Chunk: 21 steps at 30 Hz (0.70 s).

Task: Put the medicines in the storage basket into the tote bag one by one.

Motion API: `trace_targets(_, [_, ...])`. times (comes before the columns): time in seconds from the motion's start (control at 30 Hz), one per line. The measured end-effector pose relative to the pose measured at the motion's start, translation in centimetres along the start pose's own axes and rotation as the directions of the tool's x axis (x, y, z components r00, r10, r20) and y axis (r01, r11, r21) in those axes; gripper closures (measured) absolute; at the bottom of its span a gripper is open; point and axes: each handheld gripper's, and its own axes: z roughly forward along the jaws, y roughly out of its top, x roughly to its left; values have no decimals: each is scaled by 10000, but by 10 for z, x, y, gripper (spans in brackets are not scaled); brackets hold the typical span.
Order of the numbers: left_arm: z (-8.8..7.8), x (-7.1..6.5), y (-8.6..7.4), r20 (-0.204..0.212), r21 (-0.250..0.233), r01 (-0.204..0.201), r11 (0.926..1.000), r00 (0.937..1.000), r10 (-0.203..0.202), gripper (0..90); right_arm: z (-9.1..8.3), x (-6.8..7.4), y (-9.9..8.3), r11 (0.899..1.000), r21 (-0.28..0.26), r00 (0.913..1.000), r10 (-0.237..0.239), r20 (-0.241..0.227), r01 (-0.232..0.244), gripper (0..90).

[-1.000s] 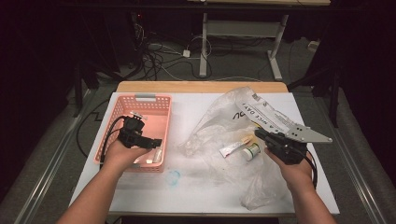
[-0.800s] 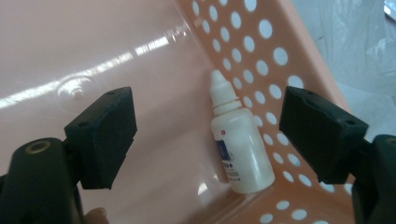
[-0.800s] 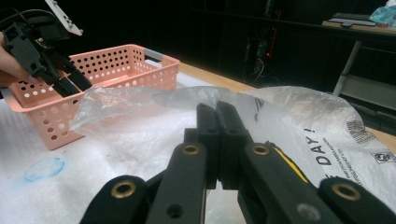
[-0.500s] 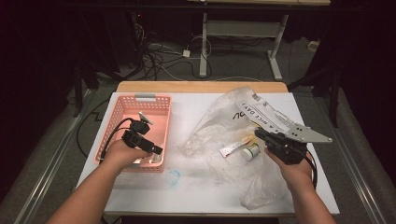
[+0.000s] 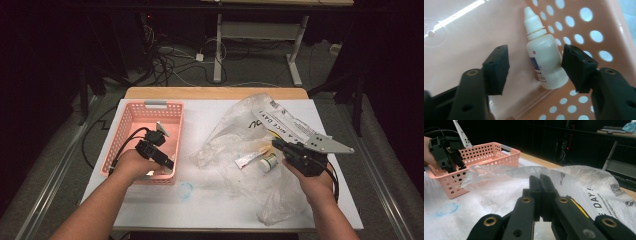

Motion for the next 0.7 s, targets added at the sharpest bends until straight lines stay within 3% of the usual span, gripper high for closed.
trace_targets(0.23, [3, -1, 1, -69, 276, -135, 9995, 9999, 136, 395, 0, 1, 0, 10000, -22, 10000, -31, 47, 31, 900])
trace_targets(0.4, [9, -7, 3, -743, 932, -414, 9948, 9961, 484, 456, 0, 1, 0, 10000, -8, 10000, -27, 15, 27, 900])
trace_targets(0.7, [17, -11, 6, -1363, 1644, -508, 9851, 9879, 737, 543, 0, 0, 0, 10000, -25, 10000, -43, 36, 43, 900])
